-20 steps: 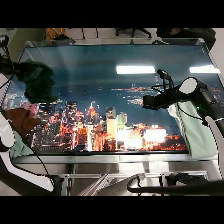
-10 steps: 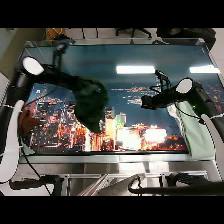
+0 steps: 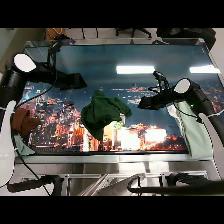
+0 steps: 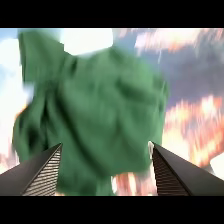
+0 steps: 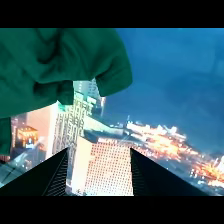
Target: Fold the shirts.
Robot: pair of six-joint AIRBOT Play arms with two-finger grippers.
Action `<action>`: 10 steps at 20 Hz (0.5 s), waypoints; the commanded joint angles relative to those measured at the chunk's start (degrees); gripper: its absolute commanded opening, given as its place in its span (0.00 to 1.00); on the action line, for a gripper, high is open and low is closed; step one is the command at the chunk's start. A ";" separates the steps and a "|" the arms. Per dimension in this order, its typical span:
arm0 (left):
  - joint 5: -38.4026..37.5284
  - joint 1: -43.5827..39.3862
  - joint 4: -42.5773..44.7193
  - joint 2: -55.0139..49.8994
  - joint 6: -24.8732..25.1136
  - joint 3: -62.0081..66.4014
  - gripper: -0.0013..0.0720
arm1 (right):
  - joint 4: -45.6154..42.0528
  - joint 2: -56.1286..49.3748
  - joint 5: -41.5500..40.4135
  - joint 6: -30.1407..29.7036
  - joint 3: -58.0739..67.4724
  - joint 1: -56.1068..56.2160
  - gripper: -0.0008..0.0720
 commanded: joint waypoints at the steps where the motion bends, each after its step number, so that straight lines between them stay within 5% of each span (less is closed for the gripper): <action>1: -7.37 3.15 -0.15 6.32 -1.77 -12.41 0.84 | 0.68 -2.89 0.87 -2.95 -0.02 0.13 0.65; 3: -2.01 2.05 -0.13 12.28 -1.16 -25.62 0.84 | 4.22 -5.95 1.64 -5.16 -0.02 0.17 0.81; 10: 27.34 -6.36 -6.99 23.26 -1.38 -58.82 0.84 | 11.58 -18.21 -1.14 -12.98 -0.02 6.71 0.80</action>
